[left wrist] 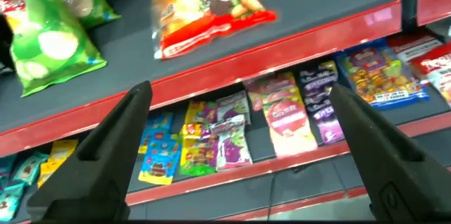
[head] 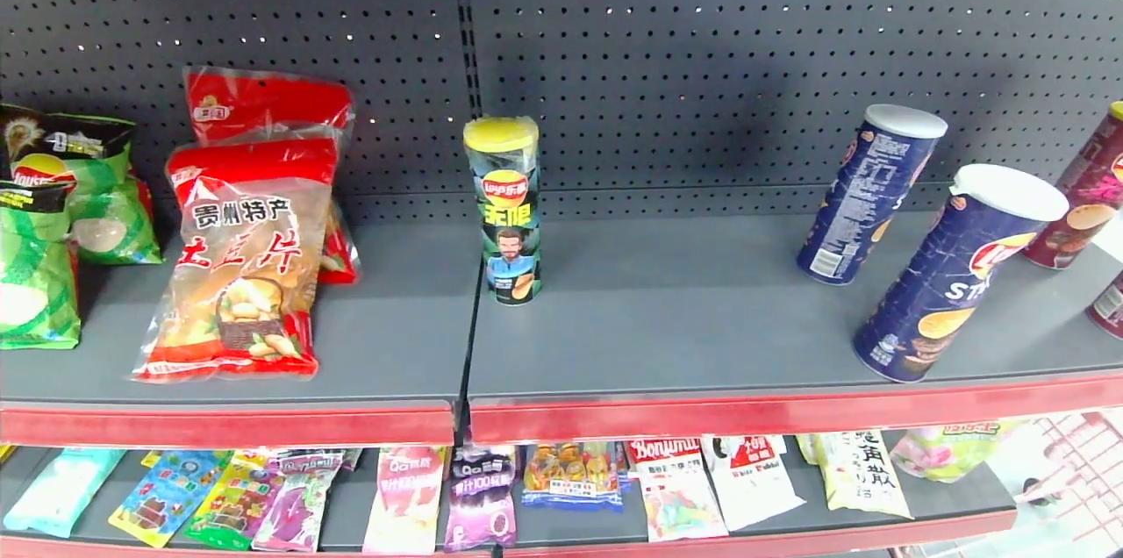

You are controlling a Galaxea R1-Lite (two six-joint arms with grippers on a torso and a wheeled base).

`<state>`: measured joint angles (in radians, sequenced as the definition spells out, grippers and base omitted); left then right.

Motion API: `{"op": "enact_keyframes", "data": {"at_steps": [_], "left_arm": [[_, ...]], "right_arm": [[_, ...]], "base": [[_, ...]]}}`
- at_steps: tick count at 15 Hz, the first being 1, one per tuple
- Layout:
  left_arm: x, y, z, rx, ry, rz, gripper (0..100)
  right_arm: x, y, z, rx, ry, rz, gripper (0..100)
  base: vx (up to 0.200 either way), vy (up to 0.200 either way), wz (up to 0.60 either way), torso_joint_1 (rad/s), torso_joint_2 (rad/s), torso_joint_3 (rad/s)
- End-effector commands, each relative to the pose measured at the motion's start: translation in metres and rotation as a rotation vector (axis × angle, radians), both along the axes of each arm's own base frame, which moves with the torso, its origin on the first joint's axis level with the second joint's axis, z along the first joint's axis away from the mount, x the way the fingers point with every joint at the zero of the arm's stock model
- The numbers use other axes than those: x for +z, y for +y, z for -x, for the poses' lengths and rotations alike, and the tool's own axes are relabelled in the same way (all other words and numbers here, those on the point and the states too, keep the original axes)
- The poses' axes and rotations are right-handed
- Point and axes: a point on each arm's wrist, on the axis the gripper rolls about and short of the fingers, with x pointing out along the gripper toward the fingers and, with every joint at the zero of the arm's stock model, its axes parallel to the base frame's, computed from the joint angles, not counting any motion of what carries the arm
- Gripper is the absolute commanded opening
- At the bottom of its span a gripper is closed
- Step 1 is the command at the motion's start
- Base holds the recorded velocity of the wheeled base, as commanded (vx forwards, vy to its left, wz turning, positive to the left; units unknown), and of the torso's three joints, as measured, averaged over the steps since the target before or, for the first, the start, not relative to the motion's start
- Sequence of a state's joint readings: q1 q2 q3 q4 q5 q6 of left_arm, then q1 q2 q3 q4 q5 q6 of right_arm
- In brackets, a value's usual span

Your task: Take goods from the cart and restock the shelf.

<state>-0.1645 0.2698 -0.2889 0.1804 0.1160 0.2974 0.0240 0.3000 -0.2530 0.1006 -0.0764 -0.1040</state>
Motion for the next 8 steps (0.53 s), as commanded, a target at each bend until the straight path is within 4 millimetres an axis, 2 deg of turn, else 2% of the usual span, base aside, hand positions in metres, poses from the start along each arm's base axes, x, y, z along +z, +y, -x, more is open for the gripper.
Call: {"op": "enact_keyframes", "data": {"at_steps": [1,4,6,8], "left_arm": [[0.0000,-0.0001,-0.0003,0.002,0.001,0.000,100],[-0.0004,-0.0001,-0.0004,0.001,0.003,-0.001,100],[-0.0006,-0.0001,-0.0004,0.001,0.004,0.001,100],[-0.0018,0.0000,0.0000,0.001,0.003,-0.001,100]], "right_arm": [[-0.0017,0.0000,-0.0008,0.002,0.010,0.001,0],[-0.0037,0.0000,-0.0010,0.002,0.015,0.001,0],[-0.0043,0.0000,-0.0011,0.002,0.018,0.001,0],[-0.0059,0.0000,-0.0014,0.000,0.023,0.001,0]], "base": [[0.000,0.000,0.00,0.000,0.00,0.000],[0.000,0.000,0.00,0.000,0.00,0.000],[0.200,0.000,0.00,0.002,0.00,0.002],[0.000,0.000,0.00,0.000,0.00,0.000]]}}
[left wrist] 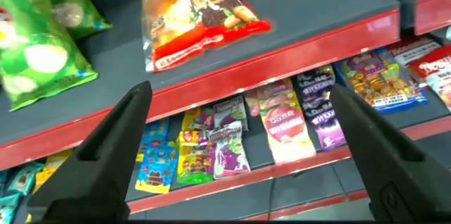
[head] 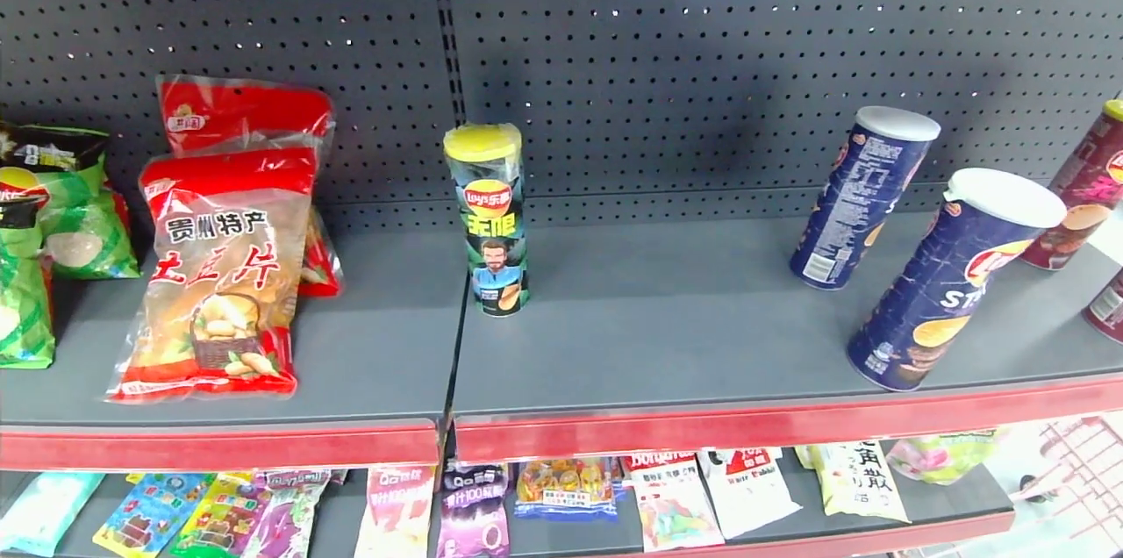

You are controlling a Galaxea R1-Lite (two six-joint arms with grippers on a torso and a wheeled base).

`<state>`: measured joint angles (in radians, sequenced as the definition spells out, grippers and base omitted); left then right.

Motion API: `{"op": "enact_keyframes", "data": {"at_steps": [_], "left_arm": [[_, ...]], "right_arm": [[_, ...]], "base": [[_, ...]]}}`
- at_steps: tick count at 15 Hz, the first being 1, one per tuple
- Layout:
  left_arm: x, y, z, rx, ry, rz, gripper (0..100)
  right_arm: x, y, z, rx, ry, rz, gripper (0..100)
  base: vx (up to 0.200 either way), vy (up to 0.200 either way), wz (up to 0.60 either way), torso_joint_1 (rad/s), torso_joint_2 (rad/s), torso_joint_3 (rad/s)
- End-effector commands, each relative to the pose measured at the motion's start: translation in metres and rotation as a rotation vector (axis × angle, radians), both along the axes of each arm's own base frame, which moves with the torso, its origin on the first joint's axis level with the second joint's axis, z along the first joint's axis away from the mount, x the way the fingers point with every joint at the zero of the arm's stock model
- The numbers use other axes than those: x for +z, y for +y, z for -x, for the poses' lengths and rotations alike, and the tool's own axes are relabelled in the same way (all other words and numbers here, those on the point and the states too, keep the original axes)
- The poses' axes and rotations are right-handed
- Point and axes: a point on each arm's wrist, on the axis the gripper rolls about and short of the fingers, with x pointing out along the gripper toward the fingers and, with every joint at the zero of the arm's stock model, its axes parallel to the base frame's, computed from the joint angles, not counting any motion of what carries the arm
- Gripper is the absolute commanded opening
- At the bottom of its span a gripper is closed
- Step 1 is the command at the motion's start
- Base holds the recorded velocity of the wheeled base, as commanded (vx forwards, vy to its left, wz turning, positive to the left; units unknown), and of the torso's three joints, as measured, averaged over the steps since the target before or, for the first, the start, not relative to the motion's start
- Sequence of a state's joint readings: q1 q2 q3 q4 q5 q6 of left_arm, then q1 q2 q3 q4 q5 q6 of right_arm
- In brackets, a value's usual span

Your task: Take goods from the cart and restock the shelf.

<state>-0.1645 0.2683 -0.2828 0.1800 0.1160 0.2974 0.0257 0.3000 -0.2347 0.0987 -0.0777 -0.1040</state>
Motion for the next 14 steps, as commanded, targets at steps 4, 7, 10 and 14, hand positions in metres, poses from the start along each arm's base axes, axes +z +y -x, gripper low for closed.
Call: {"op": "enact_keyframes", "data": {"at_steps": [4,7,10,14], "left_arm": [[-0.0003,0.0002,0.0016,-0.002,-0.012,0.002,100],[-0.0003,0.0002,0.0016,-0.002,-0.012,0.002,100],[-0.0003,0.0002,0.0016,-0.002,-0.012,0.002,100],[-0.0003,0.0003,0.0019,0.003,-0.014,-0.007,100]], "right_arm": [[-0.0014,0.0000,-0.0005,0.000,0.008,0.001,0],[-0.0035,0.0000,-0.0004,0.000,0.012,0.001,0],[-0.0042,-0.0001,0.0014,0.000,0.002,0.000,0],[-0.0043,-0.0001,0.0024,0.000,-0.006,0.000,0]], "base": [[0.000,0.100,0.00,-0.002,0.00,0.000],[0.000,0.200,0.00,0.003,0.01,0.001],[0.000,0.200,0.00,0.004,0.00,0.001],[0.000,0.000,0.00,0.000,0.00,0.000]]}}
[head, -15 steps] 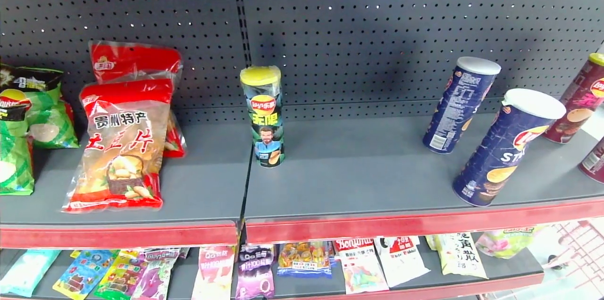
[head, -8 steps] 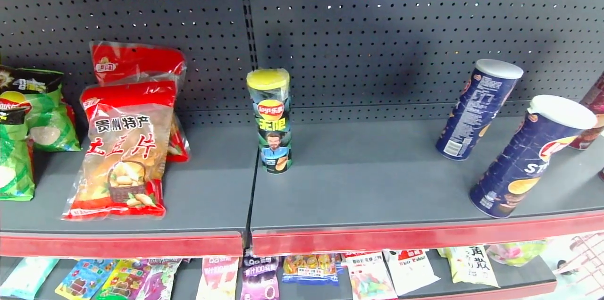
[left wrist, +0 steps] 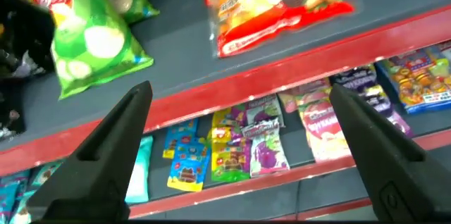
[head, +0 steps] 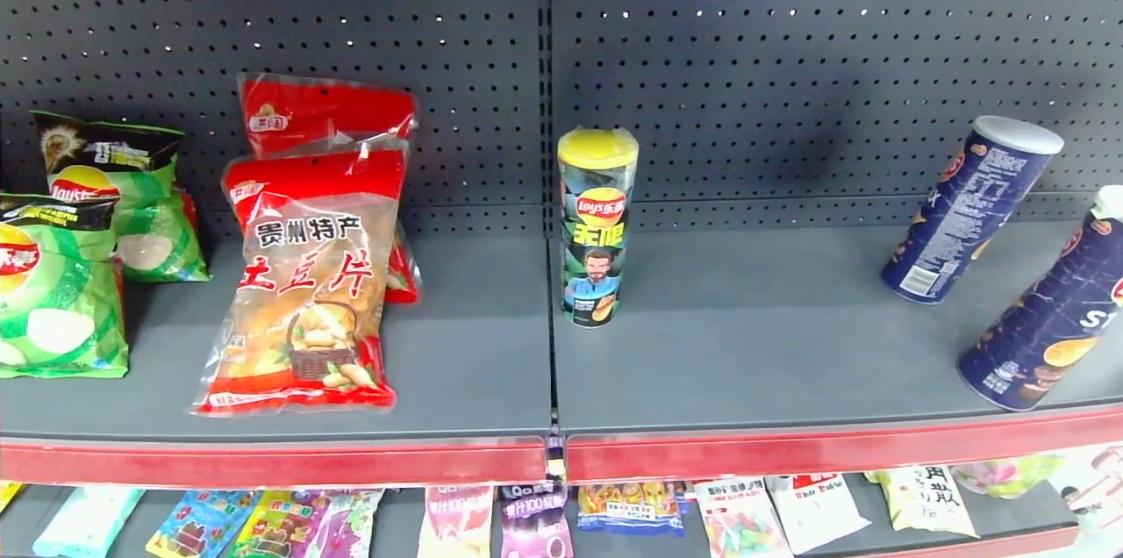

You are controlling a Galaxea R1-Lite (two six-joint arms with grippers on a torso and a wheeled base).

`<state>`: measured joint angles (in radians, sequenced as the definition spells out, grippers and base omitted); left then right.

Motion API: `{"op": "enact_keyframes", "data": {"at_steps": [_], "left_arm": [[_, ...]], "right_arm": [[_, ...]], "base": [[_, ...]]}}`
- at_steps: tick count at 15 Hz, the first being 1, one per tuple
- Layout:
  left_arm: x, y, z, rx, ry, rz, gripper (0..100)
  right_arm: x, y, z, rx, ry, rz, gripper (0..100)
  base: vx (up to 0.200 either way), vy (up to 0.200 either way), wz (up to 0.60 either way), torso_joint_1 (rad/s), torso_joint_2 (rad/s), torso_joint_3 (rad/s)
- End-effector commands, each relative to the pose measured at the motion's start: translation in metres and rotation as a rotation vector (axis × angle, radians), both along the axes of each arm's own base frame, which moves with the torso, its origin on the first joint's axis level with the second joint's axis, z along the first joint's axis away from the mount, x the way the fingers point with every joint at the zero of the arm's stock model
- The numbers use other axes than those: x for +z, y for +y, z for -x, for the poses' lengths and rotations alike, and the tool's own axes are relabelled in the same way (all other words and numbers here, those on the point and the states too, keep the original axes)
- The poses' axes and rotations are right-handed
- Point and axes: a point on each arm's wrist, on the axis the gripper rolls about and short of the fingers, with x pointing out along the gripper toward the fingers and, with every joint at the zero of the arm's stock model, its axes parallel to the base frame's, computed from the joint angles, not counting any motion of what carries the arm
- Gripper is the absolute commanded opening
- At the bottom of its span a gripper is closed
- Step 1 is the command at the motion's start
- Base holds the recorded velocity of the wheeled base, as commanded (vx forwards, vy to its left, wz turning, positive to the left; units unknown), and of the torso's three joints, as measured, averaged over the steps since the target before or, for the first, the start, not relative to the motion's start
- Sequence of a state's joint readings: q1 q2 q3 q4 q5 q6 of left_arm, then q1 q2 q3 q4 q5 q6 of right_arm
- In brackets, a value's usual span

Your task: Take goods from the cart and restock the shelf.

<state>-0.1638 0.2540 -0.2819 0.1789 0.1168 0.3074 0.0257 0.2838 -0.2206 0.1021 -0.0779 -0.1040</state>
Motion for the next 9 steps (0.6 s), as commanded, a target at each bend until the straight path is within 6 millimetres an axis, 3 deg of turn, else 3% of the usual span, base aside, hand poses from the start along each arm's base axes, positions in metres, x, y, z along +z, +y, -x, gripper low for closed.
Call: {"op": "enact_keyframes", "data": {"at_steps": [1,3,9], "left_arm": [[0.0000,0.0000,-0.0001,0.000,0.001,0.001,100],[-0.0011,-0.0002,-0.0010,0.000,0.010,-0.001,100],[-0.0007,-0.0003,-0.0001,-0.018,0.001,-0.002,100]], "right_arm": [[0.0001,0.0000,0.0012,-0.002,-0.010,0.000,0],[0.0000,-0.0001,0.0024,-0.002,-0.020,0.000,0],[-0.0037,-0.0001,0.0045,0.005,-0.029,0.001,0]], "base": [[0.200,0.000,0.00,0.002,0.00,0.007],[0.200,0.000,0.00,-0.007,0.00,0.005],[0.000,0.000,0.00,0.000,0.00,0.000]]}}
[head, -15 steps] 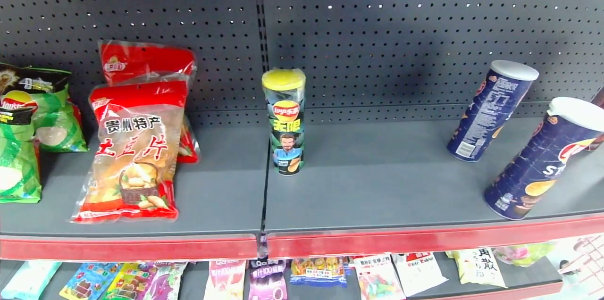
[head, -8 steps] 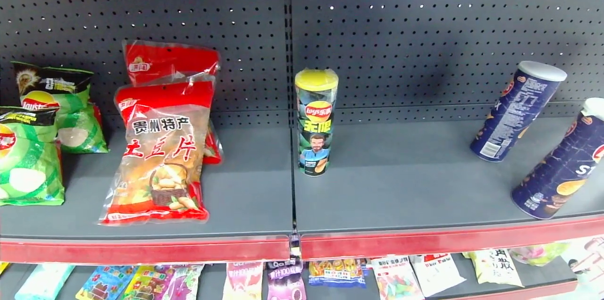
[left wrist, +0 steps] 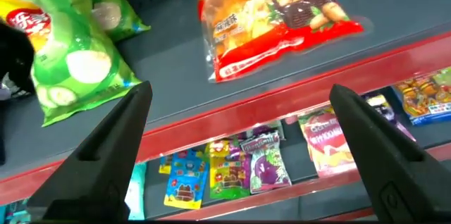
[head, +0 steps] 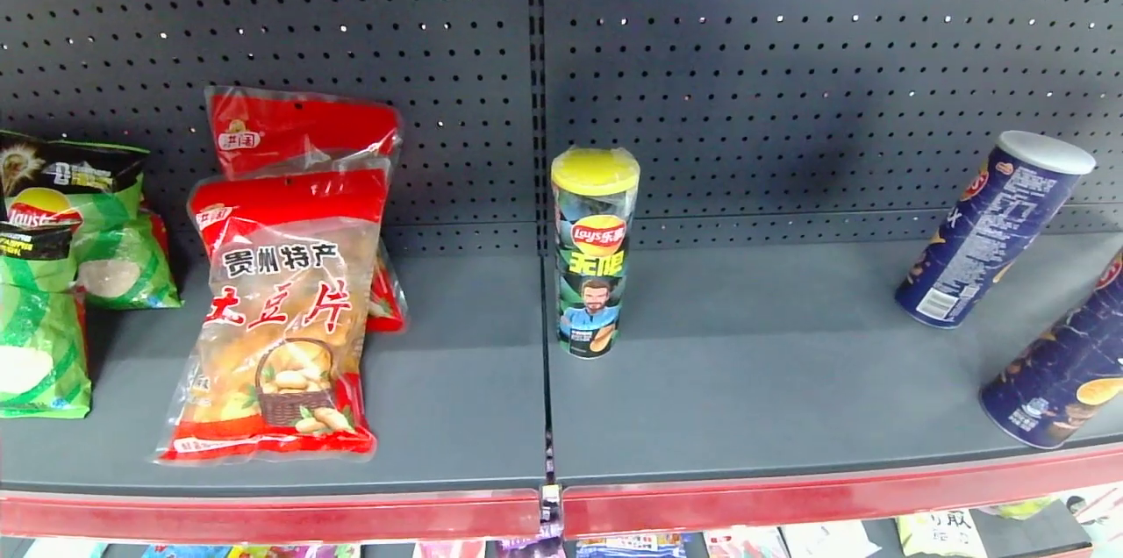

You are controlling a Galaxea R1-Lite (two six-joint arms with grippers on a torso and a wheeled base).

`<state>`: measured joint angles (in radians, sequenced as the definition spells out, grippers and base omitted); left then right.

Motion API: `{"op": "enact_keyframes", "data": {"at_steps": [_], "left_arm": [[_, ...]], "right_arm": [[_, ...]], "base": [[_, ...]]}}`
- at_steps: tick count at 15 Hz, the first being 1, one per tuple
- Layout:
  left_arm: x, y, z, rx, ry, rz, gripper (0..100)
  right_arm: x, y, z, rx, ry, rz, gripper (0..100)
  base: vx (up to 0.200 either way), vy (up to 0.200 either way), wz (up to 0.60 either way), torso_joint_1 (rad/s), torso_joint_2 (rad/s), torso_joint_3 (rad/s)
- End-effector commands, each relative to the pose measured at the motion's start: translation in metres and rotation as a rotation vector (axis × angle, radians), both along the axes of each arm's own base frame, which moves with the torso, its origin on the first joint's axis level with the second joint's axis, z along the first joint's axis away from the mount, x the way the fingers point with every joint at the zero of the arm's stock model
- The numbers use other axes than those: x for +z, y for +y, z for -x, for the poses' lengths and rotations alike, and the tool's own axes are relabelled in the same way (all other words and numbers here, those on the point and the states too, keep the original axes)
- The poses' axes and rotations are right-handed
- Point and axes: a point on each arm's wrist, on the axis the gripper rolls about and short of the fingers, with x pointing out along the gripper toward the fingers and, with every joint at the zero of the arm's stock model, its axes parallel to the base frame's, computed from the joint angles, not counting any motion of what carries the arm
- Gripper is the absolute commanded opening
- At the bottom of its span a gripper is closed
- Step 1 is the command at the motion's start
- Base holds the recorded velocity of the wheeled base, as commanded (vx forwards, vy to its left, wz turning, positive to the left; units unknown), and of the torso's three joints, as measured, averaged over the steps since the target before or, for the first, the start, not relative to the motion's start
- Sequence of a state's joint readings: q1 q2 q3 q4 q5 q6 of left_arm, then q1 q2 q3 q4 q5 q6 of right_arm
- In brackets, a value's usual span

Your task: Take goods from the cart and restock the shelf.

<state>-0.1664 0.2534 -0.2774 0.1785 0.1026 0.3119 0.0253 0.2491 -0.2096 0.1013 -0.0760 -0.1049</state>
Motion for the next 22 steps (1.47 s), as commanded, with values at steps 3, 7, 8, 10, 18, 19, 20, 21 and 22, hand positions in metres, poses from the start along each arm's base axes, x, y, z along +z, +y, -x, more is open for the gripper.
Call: {"op": "enact_keyframes", "data": {"at_steps": [3,7,8,10,18,19,20,21,22], "left_arm": [[0.006,-0.002,-0.002,-0.104,0.007,0.013,100],[0.053,-0.017,-0.046,-0.378,0.141,0.071,100],[0.057,-0.018,-0.051,-0.393,0.145,0.073,100],[0.075,-0.036,-0.114,-0.489,0.166,0.084,100],[0.085,-0.138,-0.284,-0.883,0.237,0.133,100],[0.084,-0.147,-0.295,-0.898,0.225,0.132,100],[0.085,-0.156,-0.304,-0.925,0.218,0.133,100],[0.084,-0.162,-0.311,-0.939,0.216,0.134,100],[0.082,-0.169,-0.321,-0.946,0.213,0.134,100]], "right_arm": [[0.003,0.002,0.004,0.096,-0.033,-0.011,0],[0.005,0.005,0.004,0.240,-0.039,-0.023,0],[0.005,0.005,0.004,0.240,-0.036,-0.023,0],[0.002,0.005,0.003,0.240,-0.025,-0.026,0],[0.021,0.006,-0.012,0.264,0.035,-0.038,0],[0.021,0.006,-0.012,0.264,0.036,-0.040,0],[0.019,0.006,-0.012,0.264,0.038,-0.040,0],[0.018,0.006,-0.012,0.264,0.039,-0.040,0],[0.018,0.006,-0.012,0.262,0.040,-0.042,0]], "base": [[0.000,0.000,0.00,0.000,0.00,0.000],[0.000,0.000,0.00,0.000,0.00,0.000],[0.000,0.000,0.00,0.000,0.00,0.000],[0.000,0.000,0.00,0.000,0.00,0.000],[0.000,0.000,0.00,0.000,0.00,0.000],[0.000,0.000,0.00,0.000,0.00,0.000],[0.000,0.000,0.00,0.000,0.00,0.000],[0.000,0.000,0.00,0.000,0.00,0.000],[0.000,0.000,0.00,0.000,0.00,0.000]]}}
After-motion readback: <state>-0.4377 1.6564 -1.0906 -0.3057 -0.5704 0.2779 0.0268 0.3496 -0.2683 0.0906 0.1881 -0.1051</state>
